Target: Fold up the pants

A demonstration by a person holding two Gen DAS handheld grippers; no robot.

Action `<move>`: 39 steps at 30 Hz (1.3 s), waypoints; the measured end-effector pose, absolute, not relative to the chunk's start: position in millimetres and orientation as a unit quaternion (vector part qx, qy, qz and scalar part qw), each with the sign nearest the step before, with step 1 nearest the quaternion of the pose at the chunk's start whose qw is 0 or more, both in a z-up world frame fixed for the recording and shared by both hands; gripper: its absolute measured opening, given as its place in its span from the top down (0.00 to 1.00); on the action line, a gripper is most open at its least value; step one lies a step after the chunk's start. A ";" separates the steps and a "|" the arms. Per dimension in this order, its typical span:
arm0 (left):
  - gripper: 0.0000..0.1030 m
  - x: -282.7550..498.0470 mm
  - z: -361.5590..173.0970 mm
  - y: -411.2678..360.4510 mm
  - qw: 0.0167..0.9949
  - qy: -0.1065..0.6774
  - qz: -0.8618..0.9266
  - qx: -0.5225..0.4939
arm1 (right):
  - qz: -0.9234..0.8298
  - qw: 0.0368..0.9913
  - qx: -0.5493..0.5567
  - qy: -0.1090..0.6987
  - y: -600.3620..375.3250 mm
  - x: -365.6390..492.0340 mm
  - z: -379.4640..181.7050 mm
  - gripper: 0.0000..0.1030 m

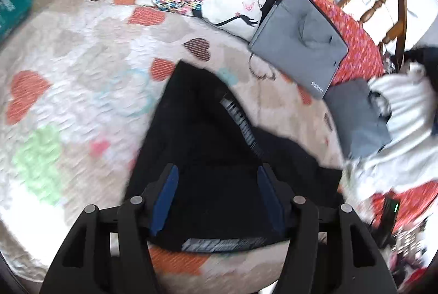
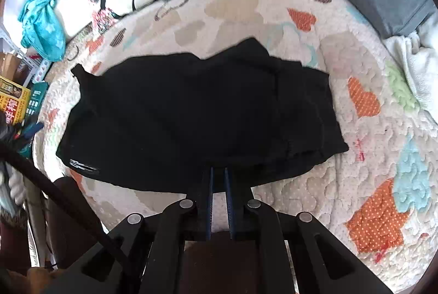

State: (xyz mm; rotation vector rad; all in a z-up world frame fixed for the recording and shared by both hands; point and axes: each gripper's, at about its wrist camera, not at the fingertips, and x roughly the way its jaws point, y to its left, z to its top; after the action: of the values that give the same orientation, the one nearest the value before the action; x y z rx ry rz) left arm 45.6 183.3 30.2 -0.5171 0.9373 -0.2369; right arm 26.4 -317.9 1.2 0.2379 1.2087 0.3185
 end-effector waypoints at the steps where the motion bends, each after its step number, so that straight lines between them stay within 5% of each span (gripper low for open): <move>1: 0.42 59.2 28.9 179.0 0.850 0.450 -0.107 -0.252 | 0.146 0.808 0.105 0.561 -317.4 25.0 4.1 0.89; 12: 0.42 181.9 -12.7 138.5 0.809 0.549 0.026 -0.209 | 0.128 0.818 0.140 0.543 -333.5 20.8 1.8 0.87; 14: 0.60 183.6 -27.2 145.4 0.789 0.567 0.017 -0.238 | 0.120 0.821 0.150 0.538 -340.2 19.9 -0.5 0.87; 15: 0.75 181.0 -31.9 149.7 0.780 0.570 0.010 -0.259 | 0.117 0.822 0.153 0.536 -341.8 19.4 -0.6 0.87; 23: 0.78 100.2 -0.9 172.2 0.810 0.504 -0.025 -0.299 | 0.095 0.826 0.192 0.522 -364.7 15.2 -3.1 0.87; 24: 0.85 93.0 -0.4 174.2 0.808 0.502 -0.025 -0.306 | 0.094 0.825 0.199 0.521 -367.3 14.1 -4.5 0.87; 32: 0.88 29.8 -56.7 196.6 0.756 0.538 -0.003 -0.373 | 0.085 0.813 0.255 0.516 -382.9 17.9 -15.3 0.86; 39: 0.88 21.6 -45.1 194.4 0.778 0.521 -0.013 -0.351 | 0.059 0.836 0.224 0.497 -381.9 50.7 -9.5 0.40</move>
State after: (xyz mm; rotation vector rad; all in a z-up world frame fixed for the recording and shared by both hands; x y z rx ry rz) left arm 21.6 194.4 -45.1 -0.7601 1.1257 -0.0274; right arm 50.7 -381.9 -9.5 0.4752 1.0532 0.1239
